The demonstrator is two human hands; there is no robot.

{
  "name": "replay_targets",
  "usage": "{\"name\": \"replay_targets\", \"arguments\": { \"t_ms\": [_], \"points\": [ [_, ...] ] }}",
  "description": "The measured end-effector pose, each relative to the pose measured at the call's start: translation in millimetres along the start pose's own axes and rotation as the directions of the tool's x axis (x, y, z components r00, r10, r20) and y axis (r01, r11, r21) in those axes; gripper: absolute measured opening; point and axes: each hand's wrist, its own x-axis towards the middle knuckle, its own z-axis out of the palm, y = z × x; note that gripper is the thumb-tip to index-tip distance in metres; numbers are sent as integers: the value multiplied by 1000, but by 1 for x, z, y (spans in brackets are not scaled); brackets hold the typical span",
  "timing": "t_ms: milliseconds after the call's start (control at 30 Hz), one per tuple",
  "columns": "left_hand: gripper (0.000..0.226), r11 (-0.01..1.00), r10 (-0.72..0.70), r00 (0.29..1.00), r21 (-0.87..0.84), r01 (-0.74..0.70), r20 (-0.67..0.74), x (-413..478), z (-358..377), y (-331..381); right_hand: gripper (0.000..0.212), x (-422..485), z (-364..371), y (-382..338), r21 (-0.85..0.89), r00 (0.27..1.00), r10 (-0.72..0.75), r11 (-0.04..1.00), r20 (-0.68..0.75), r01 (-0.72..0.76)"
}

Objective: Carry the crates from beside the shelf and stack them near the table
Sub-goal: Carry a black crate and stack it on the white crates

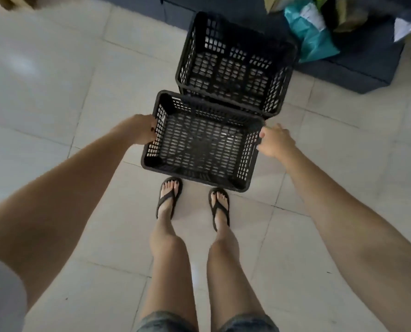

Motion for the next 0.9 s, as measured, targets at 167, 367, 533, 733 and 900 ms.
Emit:
{"name": "replay_targets", "arguments": {
  "t_ms": [167, 367, 533, 733, 900],
  "points": [
    [51, 995, 50, 995, 76, -57, 90, 89, 35, -27, 40, 49, 63, 12, 67, 985, 161, 984, 53, -165],
    [60, 963, -27, 999, 267, 18, 31, 177, 89, -51, 46, 105, 144, 22, 111, 954, 296, 947, 56, -301],
    [67, 963, -164, 986, 220, 156, 19, 226, 128, -62, 58, 139, 190, 28, 144, 927, 371, 916, 52, -374],
    [42, 994, -105, 990, 28, 108, -97, 249, 142, -75, 61, 162, 217, 38, 235, 942, 324, 912, 86, -335],
    [34, 997, -34, 983, 68, 47, -181, 238, 137, -69, 62, 160, 218, 51, 291, 940, 336, 894, 66, -340]
  ]
}}
